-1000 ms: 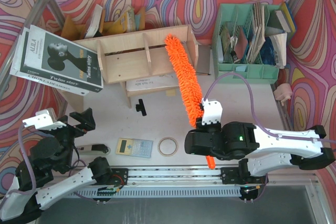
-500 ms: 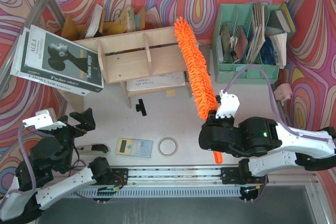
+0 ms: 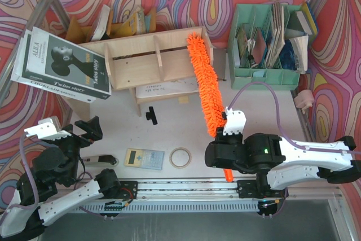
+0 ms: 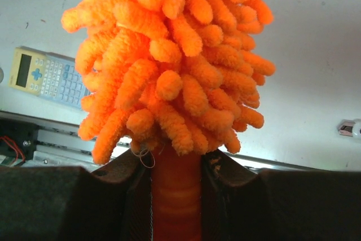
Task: Dust the bookshelf with a duster
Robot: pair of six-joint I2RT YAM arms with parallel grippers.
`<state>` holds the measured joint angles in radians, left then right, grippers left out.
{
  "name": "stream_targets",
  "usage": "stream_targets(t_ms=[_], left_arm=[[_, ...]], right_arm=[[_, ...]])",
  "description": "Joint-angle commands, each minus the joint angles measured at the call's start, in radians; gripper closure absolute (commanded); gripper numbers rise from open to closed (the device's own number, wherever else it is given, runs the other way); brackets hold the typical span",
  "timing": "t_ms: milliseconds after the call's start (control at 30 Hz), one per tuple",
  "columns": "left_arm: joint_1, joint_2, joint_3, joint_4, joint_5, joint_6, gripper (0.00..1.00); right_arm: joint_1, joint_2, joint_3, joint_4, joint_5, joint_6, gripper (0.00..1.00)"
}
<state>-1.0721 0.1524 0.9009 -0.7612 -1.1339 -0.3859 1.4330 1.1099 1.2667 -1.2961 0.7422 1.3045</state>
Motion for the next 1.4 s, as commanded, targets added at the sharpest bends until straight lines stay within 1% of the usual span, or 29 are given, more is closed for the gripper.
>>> stream_targets(t_ms=[0,100,167,233,467,633,833,1033,1200,1367], left_arm=[[-0.003,-0.010,-0.008,-0.010,-0.010,-0.008,0.02],[-0.003,-0.013,-0.010,-0.010,-0.011,-0.009,0.02],[-0.003,-0.013,-0.011,-0.007,-0.014,-0.005,0.01],[-0.003,-0.011,-0.010,-0.007,-0.016,-0.005,0.01],[-0.003,-0.014,-0.011,-0.009,-0.017,-0.007,0.02],[-0.003,-0.007,-0.012,-0.009,-0.019,-0.005,0.02],[-0.003,-0.004,-0.011,-0.007,-0.020,-0.004,0.01],[-0.003,-0.003,-0.012,-0.007,-0.023,-0.004,0.01],[-0.003,-0.004,-0.011,-0.007,-0.018,-0.005,0.01],[-0.003,-0.009,-0.008,-0.010,-0.015,-0.009,0.01]], right_arm=[[-0.009,-0.001,0.014,0.099,0.046,-0.052,1.00],[-0.009,0.011,0.051,0.203,0.054,-0.173,1.00],[-0.009,0.016,0.069,0.298,0.039,-0.284,1.00],[-0.009,0.031,0.073,0.376,0.018,-0.349,1.00],[-0.009,0.115,0.050,0.454,-0.066,-0.391,1.00],[-0.009,0.111,0.008,0.453,-0.087,-0.367,1.00],[-0.009,0.084,-0.035,0.390,-0.090,-0.303,1.00],[-0.010,0.064,-0.075,0.365,-0.102,-0.277,1.00],[-0.011,0.024,-0.095,0.311,-0.068,-0.237,1.00],[-0.010,0.001,-0.039,0.328,-0.020,-0.301,1.00]])
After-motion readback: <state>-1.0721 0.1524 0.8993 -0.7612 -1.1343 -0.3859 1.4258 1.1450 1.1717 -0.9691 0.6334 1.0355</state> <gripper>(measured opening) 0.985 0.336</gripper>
